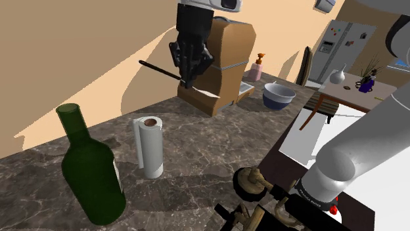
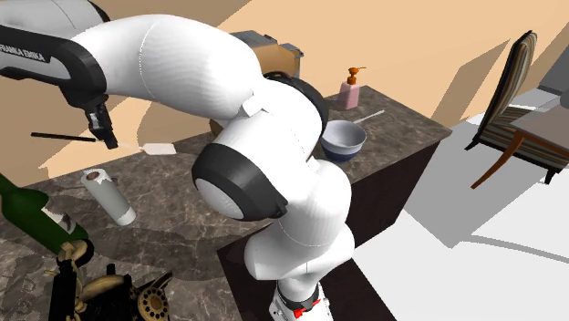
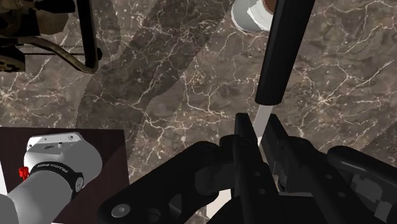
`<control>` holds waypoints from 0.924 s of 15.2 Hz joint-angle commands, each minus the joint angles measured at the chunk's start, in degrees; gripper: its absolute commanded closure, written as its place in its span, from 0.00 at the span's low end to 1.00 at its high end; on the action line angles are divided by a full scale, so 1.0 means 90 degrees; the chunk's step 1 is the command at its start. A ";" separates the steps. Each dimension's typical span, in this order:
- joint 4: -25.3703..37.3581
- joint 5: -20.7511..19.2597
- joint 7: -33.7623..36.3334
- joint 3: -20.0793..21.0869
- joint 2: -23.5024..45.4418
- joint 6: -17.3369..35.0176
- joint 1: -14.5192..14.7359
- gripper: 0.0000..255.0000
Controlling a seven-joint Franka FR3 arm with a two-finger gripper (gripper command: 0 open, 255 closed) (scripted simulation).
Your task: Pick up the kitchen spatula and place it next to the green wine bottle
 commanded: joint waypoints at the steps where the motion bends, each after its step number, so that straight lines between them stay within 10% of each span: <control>1: -0.0277 0.0074 -0.0075 -0.0038 -0.0107 0.0193 0.0010 1.00; 14: -0.1548 0.0259 -0.0269 -0.0020 -0.0320 0.1290 0.0084 1.00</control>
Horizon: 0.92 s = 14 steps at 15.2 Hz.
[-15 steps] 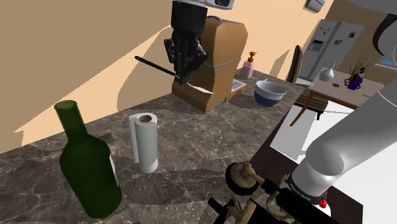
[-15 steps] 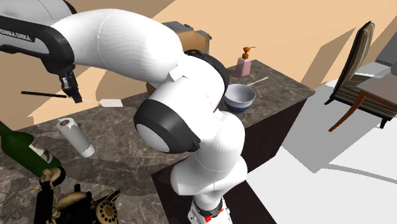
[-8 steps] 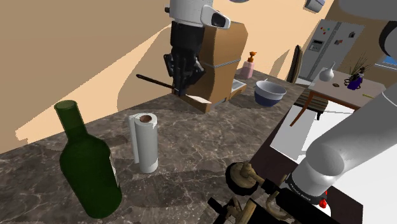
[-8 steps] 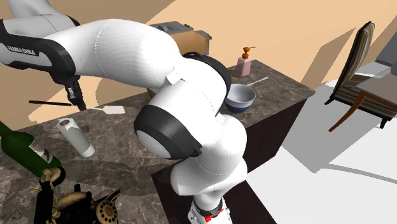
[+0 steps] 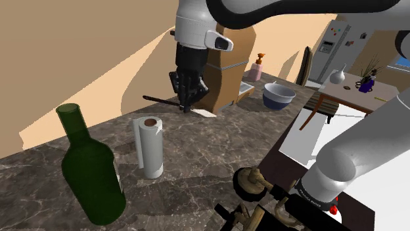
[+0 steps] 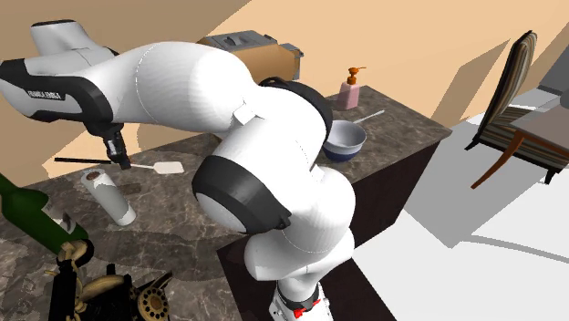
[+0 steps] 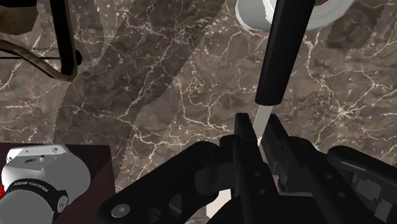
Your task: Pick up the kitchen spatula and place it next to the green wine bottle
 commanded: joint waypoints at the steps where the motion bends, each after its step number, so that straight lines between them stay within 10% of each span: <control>1: -0.0188 0.0021 -0.0022 0.0013 -0.0015 0.0178 0.0011 1.00; 14: -0.1186 0.0015 -0.0042 0.0200 0.0132 0.1297 0.0041 1.00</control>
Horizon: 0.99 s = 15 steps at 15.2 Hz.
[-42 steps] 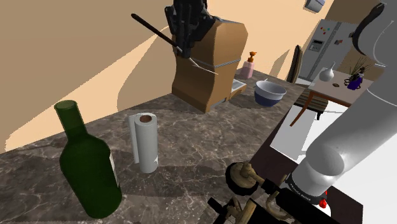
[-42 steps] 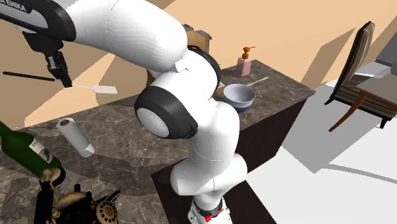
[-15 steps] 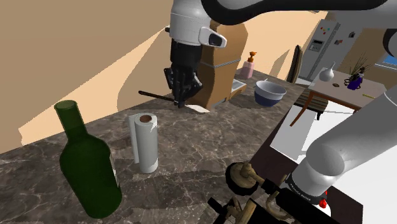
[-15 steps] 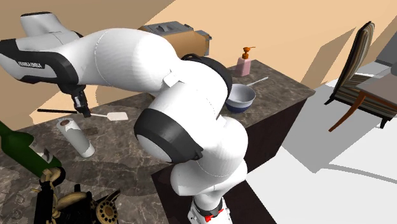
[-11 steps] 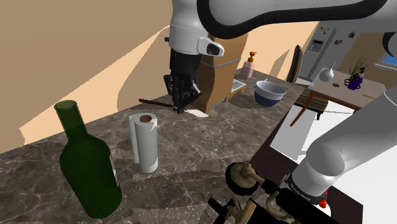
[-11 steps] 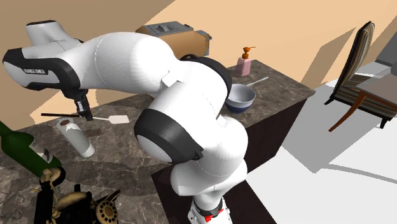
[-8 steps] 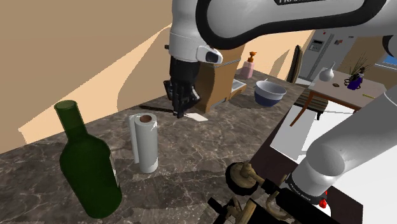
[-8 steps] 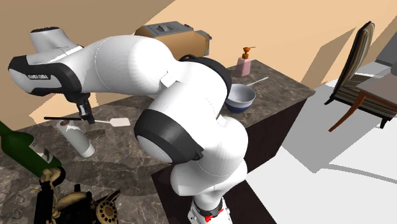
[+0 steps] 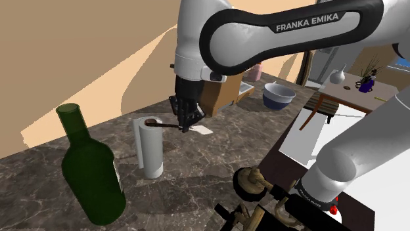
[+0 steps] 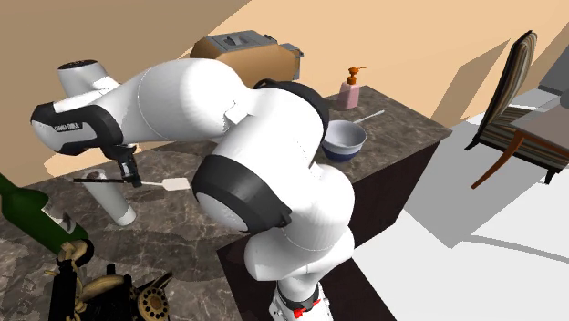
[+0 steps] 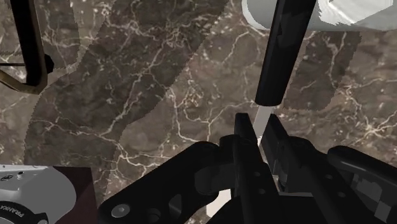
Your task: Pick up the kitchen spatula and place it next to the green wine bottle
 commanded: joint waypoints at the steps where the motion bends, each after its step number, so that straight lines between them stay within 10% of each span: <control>1: -0.0134 -0.0027 0.0013 0.0041 0.0060 0.0184 -0.0005 1.00; 15: -0.0947 -0.0368 0.0247 0.0349 0.0646 0.1450 -0.0056 1.00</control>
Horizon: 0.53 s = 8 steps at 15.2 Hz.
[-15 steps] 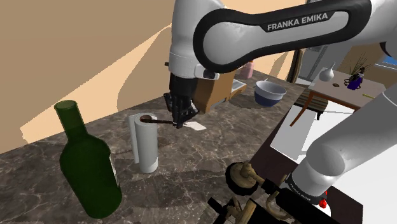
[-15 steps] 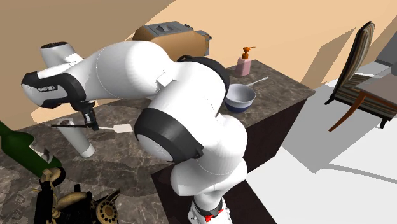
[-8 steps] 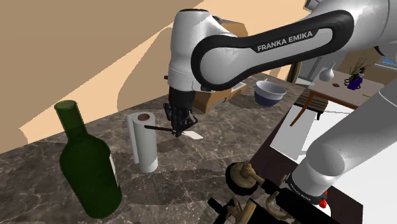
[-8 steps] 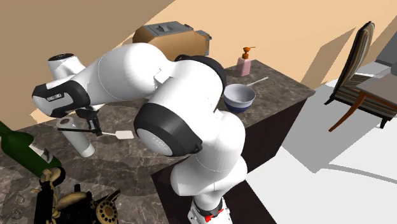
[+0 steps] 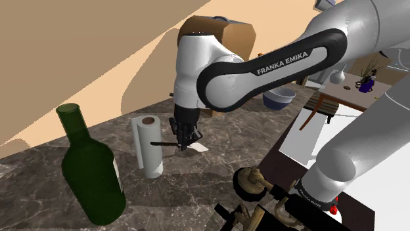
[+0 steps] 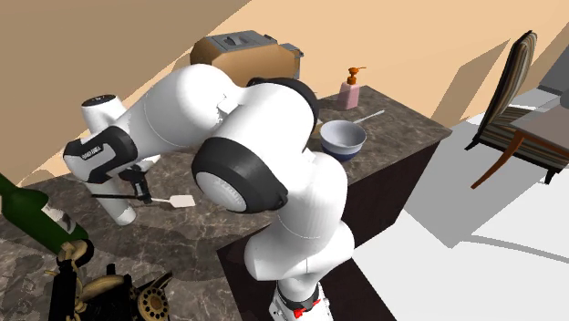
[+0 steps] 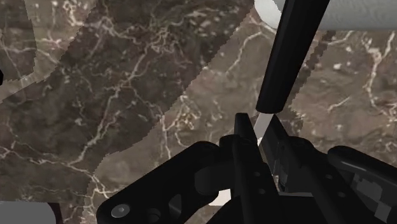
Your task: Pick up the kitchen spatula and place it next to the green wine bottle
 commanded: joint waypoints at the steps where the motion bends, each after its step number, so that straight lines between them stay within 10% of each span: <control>1: -0.0088 -0.0090 0.0060 0.0045 0.0120 0.0178 -0.0014 1.00; 8: -0.0391 -0.0515 0.0355 0.0174 0.0613 0.0825 -0.0050 1.00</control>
